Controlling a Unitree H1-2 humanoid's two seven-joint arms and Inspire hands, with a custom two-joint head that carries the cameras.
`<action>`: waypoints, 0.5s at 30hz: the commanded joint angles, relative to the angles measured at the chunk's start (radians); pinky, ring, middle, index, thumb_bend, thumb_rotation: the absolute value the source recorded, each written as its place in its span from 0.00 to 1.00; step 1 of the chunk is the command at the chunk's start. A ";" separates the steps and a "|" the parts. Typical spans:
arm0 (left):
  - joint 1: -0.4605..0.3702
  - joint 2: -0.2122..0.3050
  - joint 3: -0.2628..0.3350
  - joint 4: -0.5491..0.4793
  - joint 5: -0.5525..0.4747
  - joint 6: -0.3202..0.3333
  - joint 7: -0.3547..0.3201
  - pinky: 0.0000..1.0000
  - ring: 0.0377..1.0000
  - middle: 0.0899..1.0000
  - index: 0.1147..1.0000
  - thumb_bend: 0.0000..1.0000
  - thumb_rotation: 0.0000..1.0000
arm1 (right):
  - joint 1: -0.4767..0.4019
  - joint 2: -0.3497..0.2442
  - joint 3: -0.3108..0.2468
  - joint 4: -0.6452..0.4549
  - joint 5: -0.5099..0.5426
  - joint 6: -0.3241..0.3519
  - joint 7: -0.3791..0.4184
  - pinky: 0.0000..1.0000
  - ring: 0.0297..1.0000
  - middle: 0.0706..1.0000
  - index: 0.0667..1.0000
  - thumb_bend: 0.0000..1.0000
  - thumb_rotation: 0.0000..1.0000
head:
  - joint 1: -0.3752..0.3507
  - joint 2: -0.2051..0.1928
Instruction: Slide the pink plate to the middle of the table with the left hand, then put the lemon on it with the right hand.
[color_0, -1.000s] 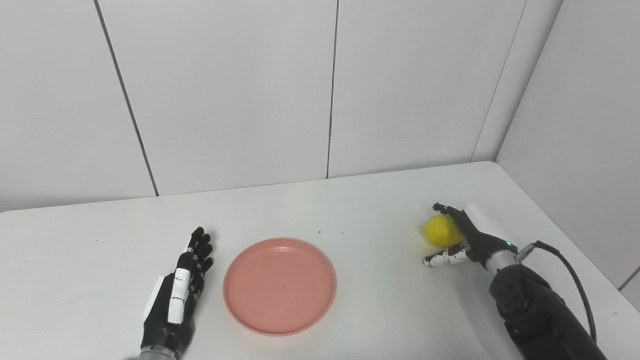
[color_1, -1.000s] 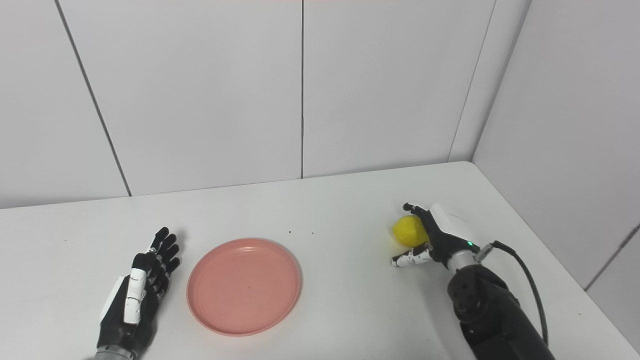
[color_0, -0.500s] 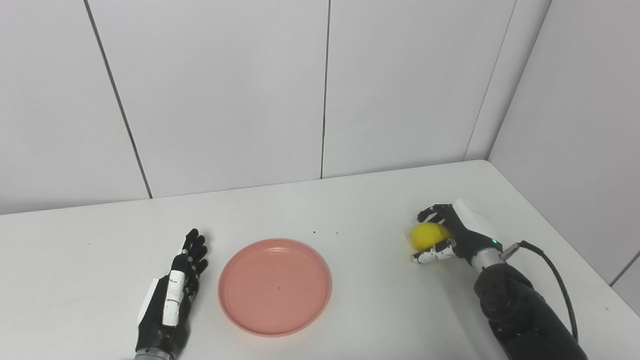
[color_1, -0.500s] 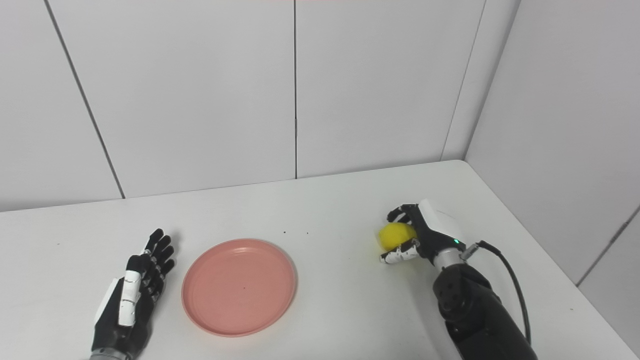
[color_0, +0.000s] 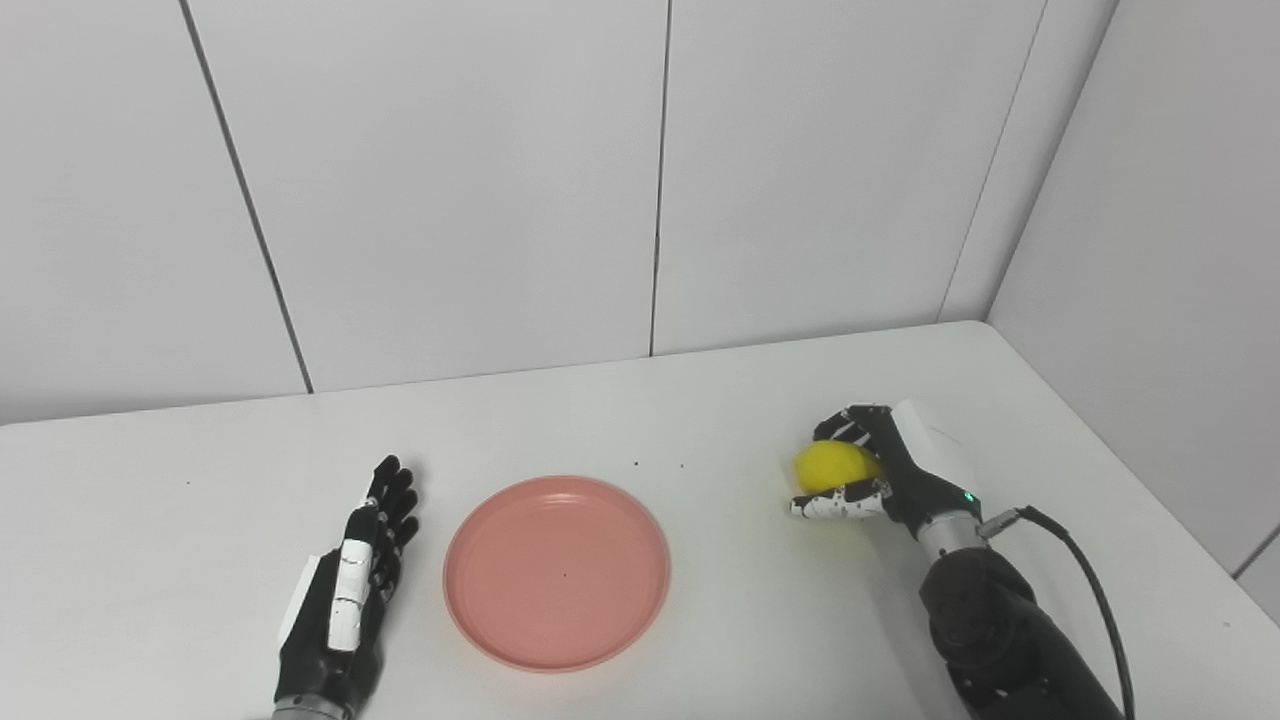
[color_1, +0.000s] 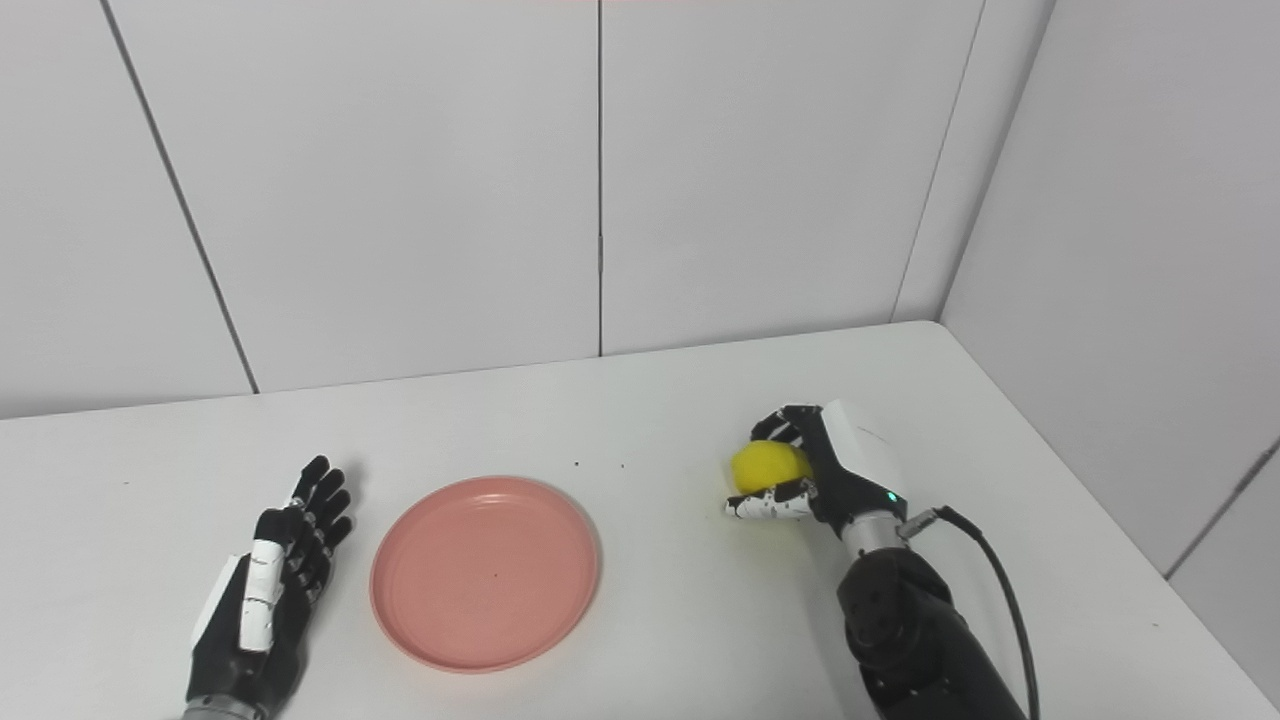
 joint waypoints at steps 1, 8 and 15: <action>0.029 0.011 0.000 0.005 -0.004 0.005 -0.005 1.00 1.00 1.00 1.00 0.75 1.00 | -0.029 0.006 -0.014 -0.063 0.017 -0.059 -0.020 0.21 0.39 0.46 0.45 0.52 0.00 | 0.000 0.000; 0.031 0.011 0.002 0.005 -0.007 -0.006 -0.006 1.00 1.00 1.00 1.00 0.75 1.00 | -0.039 0.054 0.053 -0.133 0.046 -0.152 0.009 0.30 0.36 0.41 0.51 0.51 0.00 | 0.003 0.001; 0.037 0.003 -0.001 -0.009 -0.007 0.007 -0.002 1.00 1.00 1.00 1.00 0.75 1.00 | -0.079 0.124 0.158 -0.114 0.006 -0.192 0.032 0.30 0.35 0.42 0.51 0.51 0.00 | 0.014 0.006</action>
